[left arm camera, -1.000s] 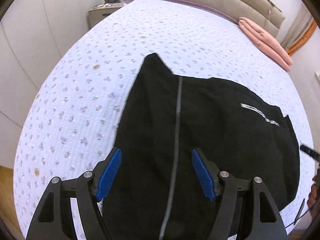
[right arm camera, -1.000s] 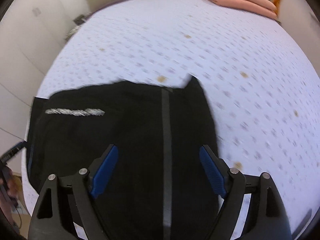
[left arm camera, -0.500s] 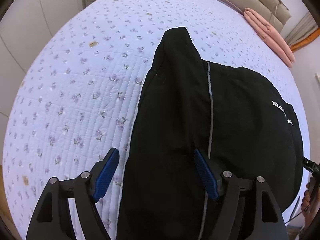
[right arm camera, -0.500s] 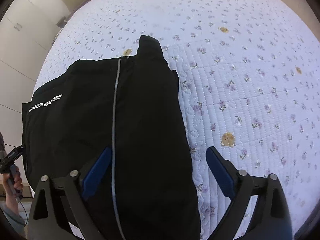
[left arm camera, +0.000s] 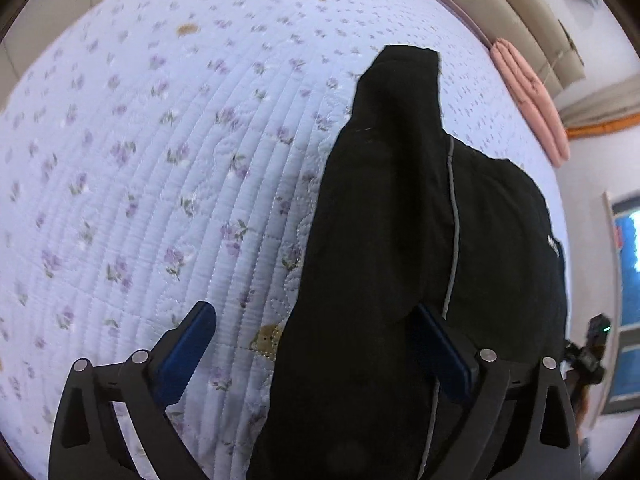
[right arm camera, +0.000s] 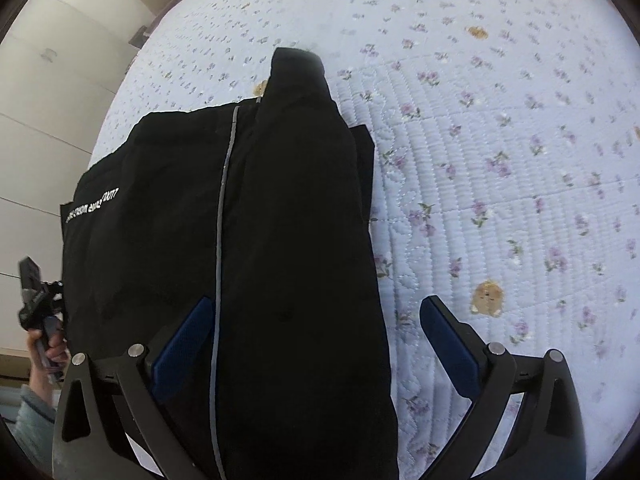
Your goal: Fold large clothes
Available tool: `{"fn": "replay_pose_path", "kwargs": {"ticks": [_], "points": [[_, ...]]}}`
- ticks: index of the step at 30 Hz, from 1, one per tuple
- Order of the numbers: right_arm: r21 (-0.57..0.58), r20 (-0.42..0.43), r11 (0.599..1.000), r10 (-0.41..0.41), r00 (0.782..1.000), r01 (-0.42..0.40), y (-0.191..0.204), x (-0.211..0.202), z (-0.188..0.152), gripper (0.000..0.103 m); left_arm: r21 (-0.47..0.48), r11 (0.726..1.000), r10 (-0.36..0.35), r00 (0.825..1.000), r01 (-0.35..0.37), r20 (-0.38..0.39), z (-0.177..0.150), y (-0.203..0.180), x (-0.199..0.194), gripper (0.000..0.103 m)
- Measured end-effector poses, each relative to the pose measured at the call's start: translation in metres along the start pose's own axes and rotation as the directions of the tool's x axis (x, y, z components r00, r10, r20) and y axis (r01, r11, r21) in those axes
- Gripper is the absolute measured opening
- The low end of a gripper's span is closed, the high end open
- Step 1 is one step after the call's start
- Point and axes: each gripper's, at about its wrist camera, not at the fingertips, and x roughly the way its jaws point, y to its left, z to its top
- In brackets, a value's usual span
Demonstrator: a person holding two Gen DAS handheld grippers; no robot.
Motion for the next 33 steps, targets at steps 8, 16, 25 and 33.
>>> {"fn": "replay_pose_path", "kwargs": {"ticks": [8,16,25,33], "points": [[0.057,-0.039,0.989,0.139,0.99,-0.137,-0.019,0.02,0.009,0.103,-0.028,0.997,-0.069,0.998,0.068,-0.011,-0.003,0.016,0.01,0.102],[0.01,-0.103,0.947,0.321,0.942,-0.321,-0.006,0.019,-0.003,0.085,-0.041,0.956,-0.295,0.95,0.292,-0.103,0.004,0.009,0.02,0.066],[0.035,-0.105,0.92,0.391,0.914,-0.39,0.0,0.038,0.011,0.099,-0.139,0.922,-0.376,0.92,0.361,-0.112,0.005,0.012,0.04,0.069],[-0.029,-0.01,0.926,0.377,0.926,-0.377,0.013,-0.005,-0.003,0.046,0.068,0.959,-0.28,0.957,0.275,0.072,-0.026,-0.044,-0.025,0.026]]}}
